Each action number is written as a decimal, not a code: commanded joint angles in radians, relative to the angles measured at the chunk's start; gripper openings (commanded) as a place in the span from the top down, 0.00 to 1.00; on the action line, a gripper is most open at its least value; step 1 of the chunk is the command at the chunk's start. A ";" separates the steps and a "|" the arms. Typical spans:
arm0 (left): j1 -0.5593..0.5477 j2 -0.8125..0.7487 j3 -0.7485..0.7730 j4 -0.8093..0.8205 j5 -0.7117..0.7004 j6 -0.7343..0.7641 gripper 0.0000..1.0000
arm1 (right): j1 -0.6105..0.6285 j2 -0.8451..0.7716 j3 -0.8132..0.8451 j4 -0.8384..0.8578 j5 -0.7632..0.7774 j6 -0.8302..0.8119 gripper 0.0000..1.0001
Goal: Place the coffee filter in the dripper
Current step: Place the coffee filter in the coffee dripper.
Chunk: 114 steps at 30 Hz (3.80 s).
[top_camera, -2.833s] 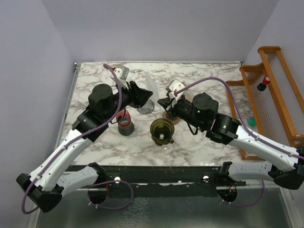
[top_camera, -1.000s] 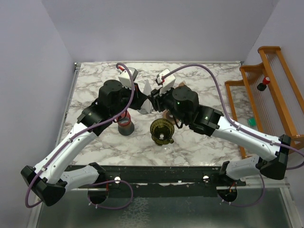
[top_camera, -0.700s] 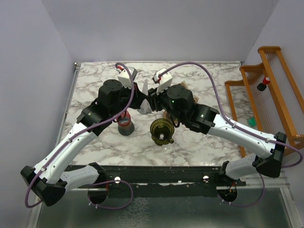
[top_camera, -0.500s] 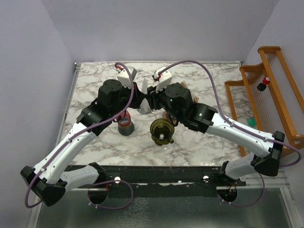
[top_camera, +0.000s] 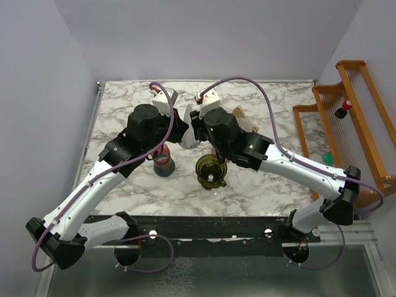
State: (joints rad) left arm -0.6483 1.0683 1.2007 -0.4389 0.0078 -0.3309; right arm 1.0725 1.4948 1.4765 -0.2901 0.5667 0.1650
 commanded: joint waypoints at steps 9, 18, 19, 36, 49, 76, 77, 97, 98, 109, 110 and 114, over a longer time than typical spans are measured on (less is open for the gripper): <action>-0.001 -0.034 0.025 -0.021 -0.008 -0.005 1.00 | 0.005 0.061 0.036 0.013 0.058 0.013 0.65; -0.002 -0.055 0.019 -0.063 -0.070 0.014 1.00 | 0.006 0.026 0.003 0.007 0.072 0.016 0.98; -0.002 -0.055 0.019 -0.067 -0.081 0.017 1.00 | 0.005 0.019 -0.001 0.002 0.072 0.019 0.99; -0.002 -0.049 0.028 -0.118 -0.194 0.060 1.00 | 0.006 -0.041 0.009 -0.162 0.144 0.017 0.99; -0.002 -0.044 0.042 -0.116 -0.080 0.084 1.00 | 0.006 -0.038 0.046 -0.245 0.118 0.033 0.99; -0.002 -0.183 0.097 -0.118 0.208 0.256 0.56 | 0.006 0.011 0.341 -0.801 -0.160 0.053 0.99; -0.002 -0.183 0.095 -0.118 0.229 0.257 0.55 | 0.006 0.012 0.348 -0.818 -0.184 0.059 0.99; -0.002 -0.165 0.038 -0.109 0.436 0.178 0.48 | -0.015 0.032 0.355 -1.014 -0.533 0.165 0.99; -0.002 -0.167 0.028 -0.107 0.439 0.174 0.48 | -0.019 0.031 0.346 -1.003 -0.542 0.168 1.00; -0.001 -0.164 -0.018 -0.026 0.556 0.035 0.62 | -0.064 0.064 0.283 -0.966 -0.580 0.214 1.00; -0.002 -0.159 -0.025 -0.017 0.573 0.024 0.66 | -0.069 0.065 0.280 -0.958 -0.582 0.224 1.00; -0.003 -0.136 -0.043 0.001 0.606 -0.024 0.76 | -0.076 0.085 0.277 -0.950 -0.570 0.268 1.00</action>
State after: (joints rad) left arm -0.6502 0.9131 1.1809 -0.4885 0.5323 -0.2768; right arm 1.0058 1.5581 1.7596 -1.2621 0.0162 0.3790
